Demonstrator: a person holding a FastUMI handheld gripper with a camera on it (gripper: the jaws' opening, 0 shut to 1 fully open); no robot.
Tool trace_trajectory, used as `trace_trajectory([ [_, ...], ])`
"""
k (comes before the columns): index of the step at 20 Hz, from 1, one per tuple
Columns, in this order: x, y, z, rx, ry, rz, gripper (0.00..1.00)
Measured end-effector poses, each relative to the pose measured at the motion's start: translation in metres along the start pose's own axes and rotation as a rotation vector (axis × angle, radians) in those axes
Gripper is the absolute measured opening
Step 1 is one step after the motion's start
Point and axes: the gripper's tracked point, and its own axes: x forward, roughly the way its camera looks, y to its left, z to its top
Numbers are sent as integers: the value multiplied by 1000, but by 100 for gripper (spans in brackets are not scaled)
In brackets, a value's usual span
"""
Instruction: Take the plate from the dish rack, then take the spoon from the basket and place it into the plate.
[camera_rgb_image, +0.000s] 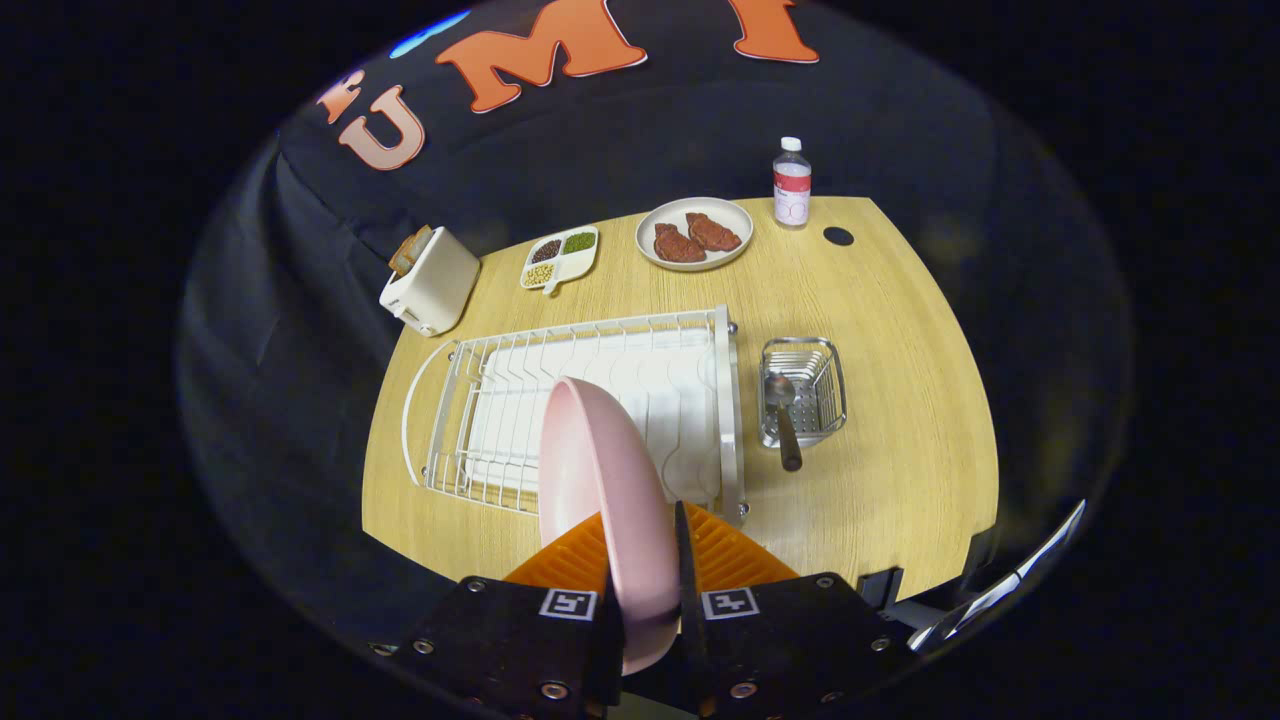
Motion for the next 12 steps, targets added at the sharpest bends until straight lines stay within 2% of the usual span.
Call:
trace_trajectory([
  [6,6,-6,-53,70,7,90,24],
  [12,33,-17,-108,142,53,122,24],
])
